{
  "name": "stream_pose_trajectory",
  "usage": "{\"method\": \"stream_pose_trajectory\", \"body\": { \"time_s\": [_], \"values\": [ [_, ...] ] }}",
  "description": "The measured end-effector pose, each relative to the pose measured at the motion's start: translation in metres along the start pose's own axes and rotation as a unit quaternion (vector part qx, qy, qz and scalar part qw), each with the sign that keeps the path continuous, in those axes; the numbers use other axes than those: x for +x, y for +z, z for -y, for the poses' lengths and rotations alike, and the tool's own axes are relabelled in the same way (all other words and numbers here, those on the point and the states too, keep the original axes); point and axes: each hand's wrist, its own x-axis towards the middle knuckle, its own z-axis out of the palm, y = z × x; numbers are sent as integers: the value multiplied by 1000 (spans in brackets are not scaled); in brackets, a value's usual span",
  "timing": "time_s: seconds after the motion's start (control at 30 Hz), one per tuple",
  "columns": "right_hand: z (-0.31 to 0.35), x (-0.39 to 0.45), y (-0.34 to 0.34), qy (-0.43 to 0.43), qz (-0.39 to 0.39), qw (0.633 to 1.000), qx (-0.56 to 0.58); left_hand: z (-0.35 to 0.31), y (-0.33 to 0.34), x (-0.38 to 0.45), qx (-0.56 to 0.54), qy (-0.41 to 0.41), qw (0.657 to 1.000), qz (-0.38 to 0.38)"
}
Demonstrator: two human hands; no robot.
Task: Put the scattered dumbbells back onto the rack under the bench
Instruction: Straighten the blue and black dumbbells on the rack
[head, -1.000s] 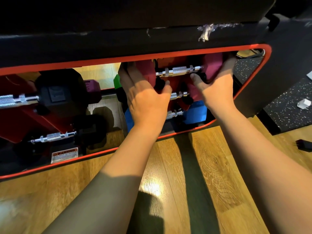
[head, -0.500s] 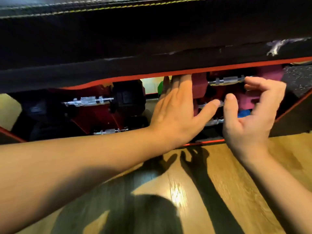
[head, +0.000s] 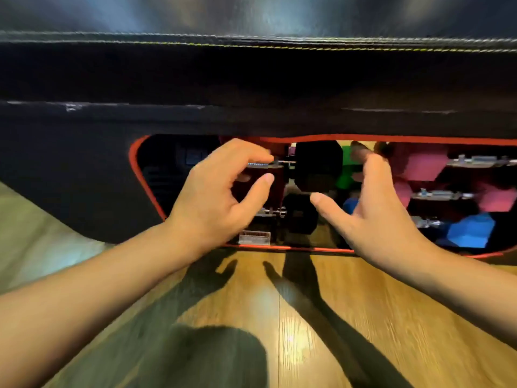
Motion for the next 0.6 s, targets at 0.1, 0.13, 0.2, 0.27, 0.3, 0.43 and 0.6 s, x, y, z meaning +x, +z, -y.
{"method": "stream_pose_trajectory", "body": {
  "time_s": [0.1, 0.13, 0.2, 0.27, 0.3, 0.43, 0.6],
  "values": [
    [7, 7, 13, 52, 9, 998, -29, 27, -11, -11, 94, 13, 995, -42],
    [9, 10, 18, 71, -1, 997, -37, 34, -11, -14, 124, -4, 991, -55],
    [11, 21, 32, 114, -27, 992, -48, 43, -6, -20, 178, -74, 979, -69],
    [13, 34, 49, 170, -43, 983, -61, 49, 4, -25, 197, -153, 966, -72],
    [13, 40, 58, 191, -61, 977, -69, 51, 10, -27, 192, -186, 961, -68],
    [13, 44, 83, 239, -140, 959, -53, 66, 25, -24, 97, -282, 952, -72],
    [12, 43, 100, 236, -185, 953, -34, 80, 30, -15, 80, -299, 948, -72]
  ]
}}
